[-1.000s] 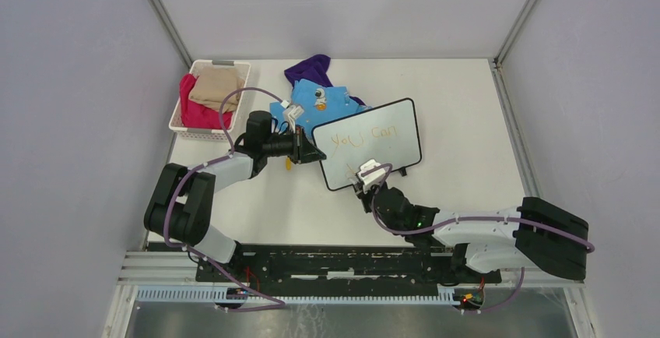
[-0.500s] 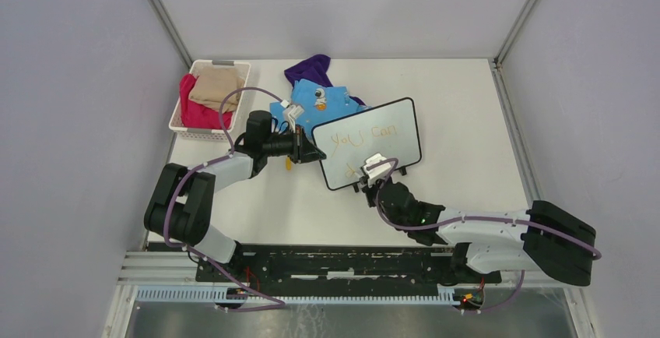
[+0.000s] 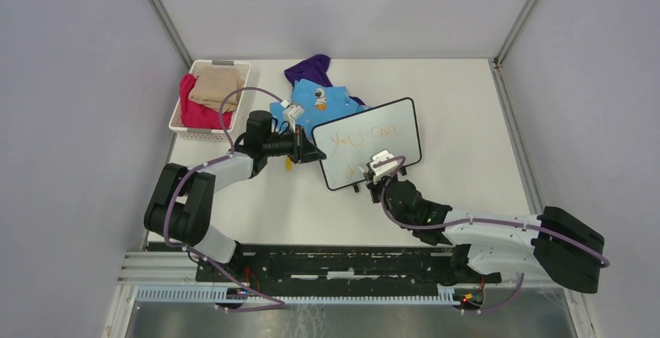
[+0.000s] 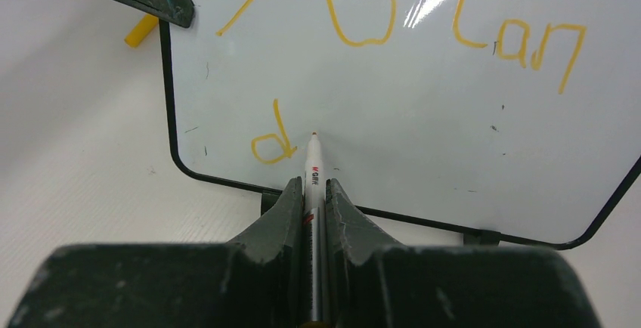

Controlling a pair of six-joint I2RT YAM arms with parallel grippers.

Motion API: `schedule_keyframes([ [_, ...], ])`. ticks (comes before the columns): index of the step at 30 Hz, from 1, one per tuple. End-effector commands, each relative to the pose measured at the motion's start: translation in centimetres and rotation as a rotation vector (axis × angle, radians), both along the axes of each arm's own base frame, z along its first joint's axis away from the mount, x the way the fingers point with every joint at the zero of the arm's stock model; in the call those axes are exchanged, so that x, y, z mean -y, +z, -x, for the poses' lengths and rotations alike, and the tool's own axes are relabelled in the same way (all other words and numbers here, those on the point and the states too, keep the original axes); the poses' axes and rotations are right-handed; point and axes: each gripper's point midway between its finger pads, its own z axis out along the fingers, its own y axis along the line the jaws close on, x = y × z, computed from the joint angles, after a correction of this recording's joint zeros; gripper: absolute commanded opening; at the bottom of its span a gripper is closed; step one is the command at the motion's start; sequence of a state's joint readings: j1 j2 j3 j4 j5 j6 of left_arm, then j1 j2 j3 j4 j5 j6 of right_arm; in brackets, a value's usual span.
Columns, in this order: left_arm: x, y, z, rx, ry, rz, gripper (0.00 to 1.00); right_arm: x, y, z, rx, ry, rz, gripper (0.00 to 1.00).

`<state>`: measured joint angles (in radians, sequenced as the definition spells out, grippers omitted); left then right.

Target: Write a sentence on the whiteboard

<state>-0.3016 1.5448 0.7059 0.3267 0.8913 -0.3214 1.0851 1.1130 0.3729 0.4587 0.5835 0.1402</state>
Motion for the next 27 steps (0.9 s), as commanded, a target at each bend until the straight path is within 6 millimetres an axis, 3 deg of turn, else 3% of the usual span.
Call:
schedule_keyframes([
  [1,-0.6,-2.2,0.3,-0.052,0.024,-0.071,0.02,-1.0,2.0,-0.7,0.035,0.002,-0.044,0.00],
  [13,-0.6,-2.3,0.2,-0.052,0.026,-0.072,0.02,-1.4,0.6,-0.5,0.002,0.020,-0.034,0.00],
  [21,-0.7,-2.3,0.2,-0.051,0.026,-0.081,0.02,0.3,-1.3,-0.1,-0.022,-0.012,-0.009,0.00],
  [27,-0.7,-2.4,0.2,-0.052,0.026,-0.081,0.02,1.2,-1.2,-0.4,-0.022,-0.037,-0.010,0.00],
])
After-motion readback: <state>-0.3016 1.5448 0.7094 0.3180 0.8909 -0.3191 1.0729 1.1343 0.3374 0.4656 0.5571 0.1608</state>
